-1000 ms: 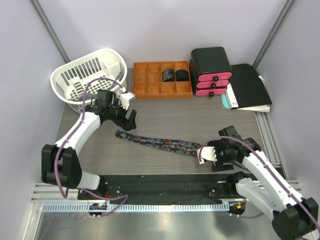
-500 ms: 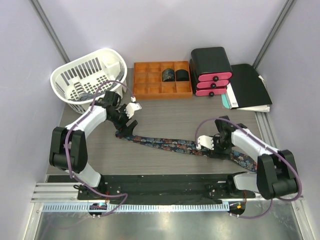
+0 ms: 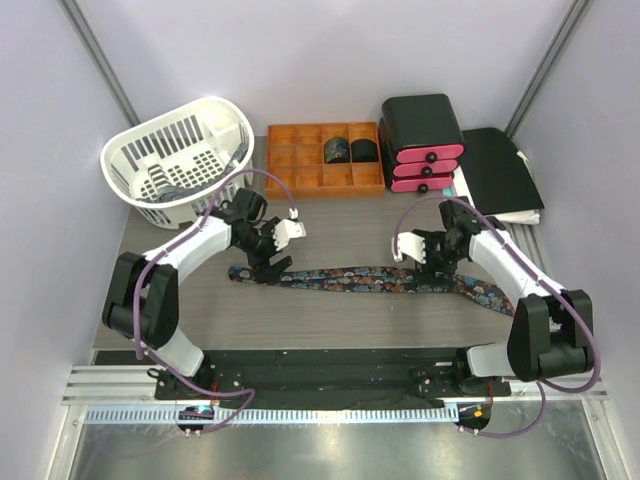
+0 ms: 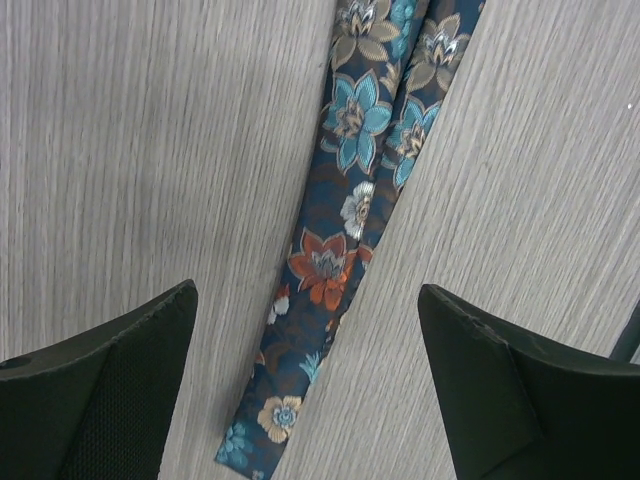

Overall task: Roll the ties
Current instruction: Flatten out the tie at the center of the board.

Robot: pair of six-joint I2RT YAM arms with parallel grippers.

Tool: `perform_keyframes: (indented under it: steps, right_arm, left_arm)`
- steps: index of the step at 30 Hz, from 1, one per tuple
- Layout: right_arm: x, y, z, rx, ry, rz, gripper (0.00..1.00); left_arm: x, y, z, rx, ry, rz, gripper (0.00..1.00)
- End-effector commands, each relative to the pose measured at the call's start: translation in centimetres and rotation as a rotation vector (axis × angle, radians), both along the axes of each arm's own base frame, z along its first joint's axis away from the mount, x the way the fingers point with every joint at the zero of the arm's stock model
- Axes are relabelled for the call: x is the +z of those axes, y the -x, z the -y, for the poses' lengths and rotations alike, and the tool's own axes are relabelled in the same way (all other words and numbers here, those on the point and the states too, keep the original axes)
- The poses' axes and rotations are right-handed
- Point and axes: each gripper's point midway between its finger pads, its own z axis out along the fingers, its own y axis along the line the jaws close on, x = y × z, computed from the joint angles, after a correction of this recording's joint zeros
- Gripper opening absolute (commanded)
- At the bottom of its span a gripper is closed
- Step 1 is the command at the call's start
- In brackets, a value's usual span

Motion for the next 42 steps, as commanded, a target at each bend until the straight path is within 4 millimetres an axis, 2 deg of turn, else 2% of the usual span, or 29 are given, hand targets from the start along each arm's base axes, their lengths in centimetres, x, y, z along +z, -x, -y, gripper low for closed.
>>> perform_keyframes:
  steps: [1,2,3,7,9,11,18,20,24,27,28,32,34,36,38,40,42]
  right_arm:
    - [1.3,2.4,-4.6,0.028,-0.173,-0.071,0.88]
    - [1.2,1.8,-5.7,0.051,-0.18,-0.044,0.88]
    - [0.3,1.9,-6.0,0.047,-0.176,-0.067,0.88]
    - [-1.0,1.2,-8.2,0.042,-0.189,-0.092,0.9]
    - [-1.0,0.1,-9.2,0.023,-0.205,-0.079,0.94]
    - [-1.9,-0.5,-9.5,0.007,-0.201,-0.094,1.0]
    - [-4.0,-0.2,-10.0,0.011,-0.18,-0.16,0.98]
    - [-4.2,0.0,-10.2,0.009,-0.181,-0.164,0.93]
    - [-3.7,0.0,-10.2,0.006,-0.176,-0.13,0.88]
    - [-3.3,0.3,-10.0,0.011,-0.172,-0.083,0.78]
    - [-3.1,0.2,-10.0,0.015,-0.172,-0.066,0.7]
    - [-3.2,1.3,-9.6,0.04,-0.155,-0.045,0.52]
    - [-3.1,1.5,-9.5,0.044,-0.15,-0.033,0.46]
    - [-3.1,1.7,-9.3,0.046,-0.15,-0.031,0.45]
    - [-2.9,1.9,-9.2,0.049,-0.151,-0.023,0.4]
    - [-2.7,1.9,-9.3,0.054,-0.153,-0.018,0.31]
    - [-2.6,1.8,-9.3,0.061,-0.153,-0.012,0.27]
  left_arm:
    - [-0.1,0.0,1.7,-0.039,0.047,0.006,0.92]
    - [-0.2,0.1,2.1,-0.048,0.05,0.001,0.92]
    - [-0.3,0.3,2.3,-0.053,0.053,-0.004,0.93]
    - [-0.7,0.5,3.5,-0.076,0.057,-0.009,0.97]
    - [-0.9,0.7,4.0,-0.086,0.061,-0.007,0.97]
    - [-1.3,0.9,4.2,-0.094,0.053,-0.009,0.97]
    - [-2.9,0.6,3.9,-0.077,0.02,-0.015,0.98]
    - [-3.3,0.5,3.9,-0.073,0.014,-0.02,0.97]
    - [-4.0,0.7,3.7,-0.072,-0.001,-0.032,0.91]
    - [-4.3,0.8,3.6,-0.073,-0.002,-0.028,0.87]
    - [-4.3,0.9,3.5,-0.072,-0.003,-0.03,0.85]
    - [-4.2,1.0,3.6,-0.073,0.005,-0.03,0.79]
    - [-3.9,1.2,3.8,-0.081,0.013,-0.02,0.71]
    - [-3.5,1.4,3.9,-0.096,0.026,-0.01,0.64]
    - [-3.0,1.6,4.0,-0.108,0.033,0.006,0.61]
    - [-2.9,2.1,4.1,-0.131,0.033,0.007,0.53]
    - [-2.8,2.8,4.2,-0.162,0.03,-0.006,0.44]
